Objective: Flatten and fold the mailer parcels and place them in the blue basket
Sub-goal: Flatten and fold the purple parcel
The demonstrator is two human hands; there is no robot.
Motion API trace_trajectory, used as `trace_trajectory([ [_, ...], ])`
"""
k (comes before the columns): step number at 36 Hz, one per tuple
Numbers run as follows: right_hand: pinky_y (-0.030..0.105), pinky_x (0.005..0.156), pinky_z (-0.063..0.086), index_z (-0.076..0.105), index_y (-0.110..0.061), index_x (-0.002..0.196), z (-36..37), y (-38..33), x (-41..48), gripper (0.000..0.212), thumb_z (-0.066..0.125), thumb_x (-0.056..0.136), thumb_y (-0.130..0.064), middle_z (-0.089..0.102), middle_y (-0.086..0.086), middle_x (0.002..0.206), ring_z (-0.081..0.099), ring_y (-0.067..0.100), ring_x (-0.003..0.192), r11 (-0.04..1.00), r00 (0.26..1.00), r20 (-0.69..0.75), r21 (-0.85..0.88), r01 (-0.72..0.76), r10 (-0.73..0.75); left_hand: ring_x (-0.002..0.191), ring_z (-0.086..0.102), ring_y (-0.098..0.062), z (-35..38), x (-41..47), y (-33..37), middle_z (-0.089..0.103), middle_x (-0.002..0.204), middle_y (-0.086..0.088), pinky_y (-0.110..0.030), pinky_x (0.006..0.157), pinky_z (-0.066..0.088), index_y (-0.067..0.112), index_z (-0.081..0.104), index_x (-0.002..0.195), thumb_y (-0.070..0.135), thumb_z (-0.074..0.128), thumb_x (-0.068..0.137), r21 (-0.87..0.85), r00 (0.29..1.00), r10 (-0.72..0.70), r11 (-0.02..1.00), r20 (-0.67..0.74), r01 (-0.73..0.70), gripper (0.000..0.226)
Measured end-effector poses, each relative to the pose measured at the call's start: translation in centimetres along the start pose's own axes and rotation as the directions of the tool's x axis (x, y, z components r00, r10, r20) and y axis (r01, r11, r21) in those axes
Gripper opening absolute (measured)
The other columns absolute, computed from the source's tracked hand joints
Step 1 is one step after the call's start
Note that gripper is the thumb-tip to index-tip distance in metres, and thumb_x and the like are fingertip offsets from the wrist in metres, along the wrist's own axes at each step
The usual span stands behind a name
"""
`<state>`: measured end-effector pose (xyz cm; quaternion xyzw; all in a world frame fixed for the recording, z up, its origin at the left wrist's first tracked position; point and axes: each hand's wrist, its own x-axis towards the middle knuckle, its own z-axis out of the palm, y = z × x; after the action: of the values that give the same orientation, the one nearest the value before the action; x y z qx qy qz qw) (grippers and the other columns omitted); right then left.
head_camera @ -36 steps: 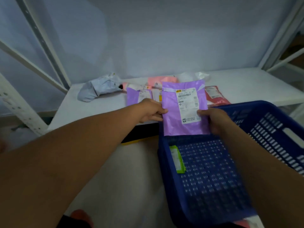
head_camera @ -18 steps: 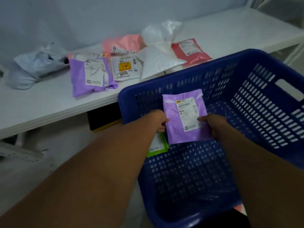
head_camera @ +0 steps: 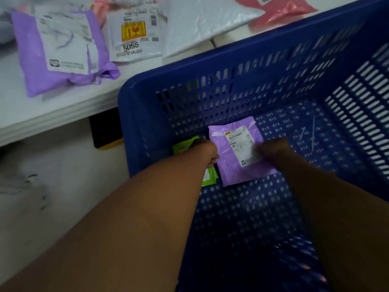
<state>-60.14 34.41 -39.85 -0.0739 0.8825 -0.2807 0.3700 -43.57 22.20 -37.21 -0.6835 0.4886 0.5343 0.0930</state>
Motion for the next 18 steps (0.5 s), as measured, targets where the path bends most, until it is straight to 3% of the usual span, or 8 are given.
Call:
trace_trajectory([
  [2,0.029,0.086,0.048,0.064,0.007,0.111,0.7,-0.2,-0.6,0.042,0.075,0.085,-0.024,0.067,0.011,0.115,0.063,0.025,0.108,0.999,1.000,0.017,-0.051,0.017,-0.016,0.058,0.057,-0.014,-0.3,0.6,0.1,0.068,0.085,-0.009,-0.025,0.051,0.049,-0.001,0.058,0.093,0.009,0.052,0.100,0.091,0.999,0.024,0.995,0.040,-0.028,0.014],
  [3,0.028,0.082,0.045,0.067,0.005,0.109,0.9,-0.2,-0.8,0.037,0.074,0.087,-0.024,0.068,0.014,0.115,0.063,0.025,0.105,0.997,0.999,0.020,-0.072,0.034,-0.033,0.064,0.062,-0.015,-0.5,1.0,0.0,0.070,0.099,-0.011,-0.025,0.051,0.051,-0.001,0.061,0.111,0.008,0.055,0.098,0.125,0.997,0.067,0.990,0.040,-0.072,0.017],
  [6,0.021,0.069,0.040,0.070,0.002,0.110,1.9,-0.4,-1.1,0.031,0.070,0.090,-0.022,0.069,0.017,0.114,0.064,0.028,0.107,0.986,0.996,0.030,-0.145,0.086,-0.083,0.094,0.071,-0.027,-0.6,1.6,-0.1,0.066,0.122,-0.018,-0.029,0.042,0.053,-0.002,0.048,0.136,0.006,0.065,0.093,0.281,0.990,0.133,0.953,-0.044,-0.116,0.047],
  [8,0.020,0.071,0.037,0.070,0.000,0.112,2.4,-0.5,-1.6,0.029,0.070,0.089,-0.018,0.069,0.016,0.116,0.063,0.028,0.111,0.985,0.996,0.028,-0.152,0.082,-0.079,0.104,0.068,-0.031,0.0,2.6,-0.5,0.063,0.126,-0.020,-0.031,0.048,0.057,-0.002,0.048,0.137,0.008,0.066,0.093,0.339,0.988,0.124,0.937,-0.091,-0.086,0.048],
  [10,0.018,0.069,0.036,0.070,0.000,0.114,2.8,-0.3,-1.8,0.030,0.071,0.087,-0.013,0.070,0.017,0.116,0.065,0.028,0.109,0.988,0.997,0.017,-0.129,0.082,-0.081,0.111,0.065,-0.032,0.5,3.7,-0.7,0.062,0.130,-0.019,-0.037,0.079,0.059,0.000,0.052,0.135,0.016,0.059,0.098,0.371,0.977,0.154,0.924,-0.145,-0.090,0.041],
  [11,0.018,0.068,0.036,0.070,0.000,0.116,2.7,-0.4,-2.2,0.032,0.071,0.087,-0.012,0.069,0.017,0.117,0.065,0.028,0.110,0.989,0.997,0.022,-0.128,0.076,-0.074,0.113,0.064,-0.032,0.5,3.7,-0.8,0.062,0.131,-0.018,-0.040,0.087,0.057,0.001,0.053,0.135,0.018,0.057,0.099,0.402,0.969,0.185,0.910,-0.166,-0.105,0.039],
  [15,0.027,0.076,0.045,0.065,-0.001,0.123,1.8,-1.0,-3.7,0.035,0.064,0.091,-0.017,0.066,0.018,0.123,0.063,0.032,0.114,0.986,0.995,-0.066,-0.155,0.066,-0.077,0.121,0.060,-0.032,0.0,0.2,-0.5,0.056,0.139,-0.014,-0.043,0.096,0.054,0.007,0.046,0.142,0.019,0.063,0.095,0.580,0.930,0.356,0.778,-0.095,-0.239,0.051],
  [18,0.037,0.091,0.049,0.063,0.002,0.119,1.8,-2.3,-6.3,0.034,0.061,0.092,-0.019,0.064,0.023,0.123,0.060,0.037,0.117,0.970,0.974,-0.180,-0.222,0.097,-0.139,0.124,0.057,-0.033,-1.2,-2.6,0.1,0.051,0.143,-0.013,-0.041,0.097,0.051,0.008,0.048,0.140,0.018,0.064,0.094,0.726,0.886,0.463,0.609,0.002,-0.320,0.050],
])
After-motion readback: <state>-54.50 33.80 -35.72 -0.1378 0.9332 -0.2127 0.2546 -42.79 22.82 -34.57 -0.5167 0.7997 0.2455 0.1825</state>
